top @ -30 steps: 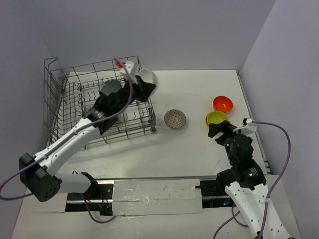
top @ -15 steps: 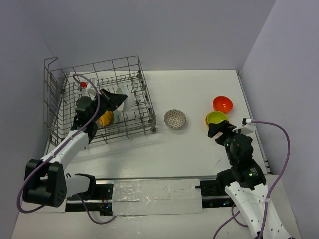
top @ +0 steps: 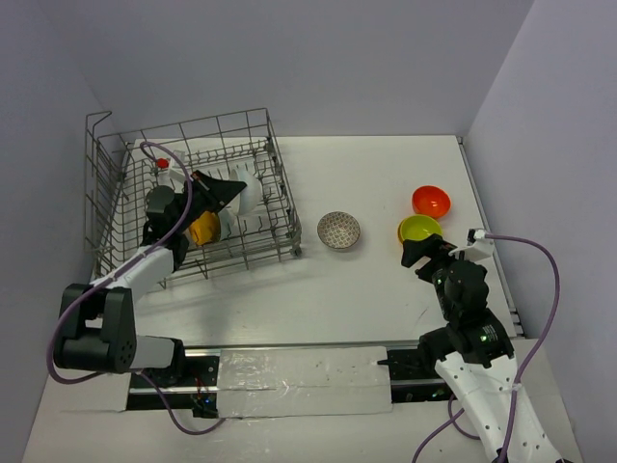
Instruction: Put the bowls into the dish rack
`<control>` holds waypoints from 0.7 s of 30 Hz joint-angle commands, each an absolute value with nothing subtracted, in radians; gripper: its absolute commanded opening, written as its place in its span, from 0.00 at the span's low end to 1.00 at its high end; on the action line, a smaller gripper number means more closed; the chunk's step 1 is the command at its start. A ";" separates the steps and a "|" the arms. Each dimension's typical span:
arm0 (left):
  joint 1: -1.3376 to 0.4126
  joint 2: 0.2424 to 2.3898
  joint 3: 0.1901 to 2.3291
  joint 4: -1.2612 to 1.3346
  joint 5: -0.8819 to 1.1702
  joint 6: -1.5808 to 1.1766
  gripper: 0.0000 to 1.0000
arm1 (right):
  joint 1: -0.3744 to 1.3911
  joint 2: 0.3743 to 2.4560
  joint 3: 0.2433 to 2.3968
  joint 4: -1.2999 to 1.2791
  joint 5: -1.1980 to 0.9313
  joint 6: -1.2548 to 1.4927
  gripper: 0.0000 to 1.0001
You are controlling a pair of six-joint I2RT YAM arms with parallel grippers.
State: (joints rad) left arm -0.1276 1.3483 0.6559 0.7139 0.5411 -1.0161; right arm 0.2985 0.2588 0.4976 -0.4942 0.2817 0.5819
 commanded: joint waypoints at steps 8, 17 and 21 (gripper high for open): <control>-0.089 1.419 0.712 0.811 0.612 -1.054 0.00 | 0.299 0.245 0.494 -0.449 0.285 0.572 0.87; -0.080 1.466 0.680 0.910 0.655 -1.118 0.00 | 0.299 0.248 0.494 -0.449 0.287 0.571 0.87; -0.077 1.448 0.655 0.917 0.638 -1.123 0.00 | 0.299 0.247 0.495 -0.449 0.287 0.571 0.87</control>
State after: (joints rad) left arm -0.0906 1.4654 0.6647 0.8070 0.6498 -1.1053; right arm 0.2985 0.2543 0.4976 -0.4927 0.2794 0.5819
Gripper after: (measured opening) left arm 0.068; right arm 0.870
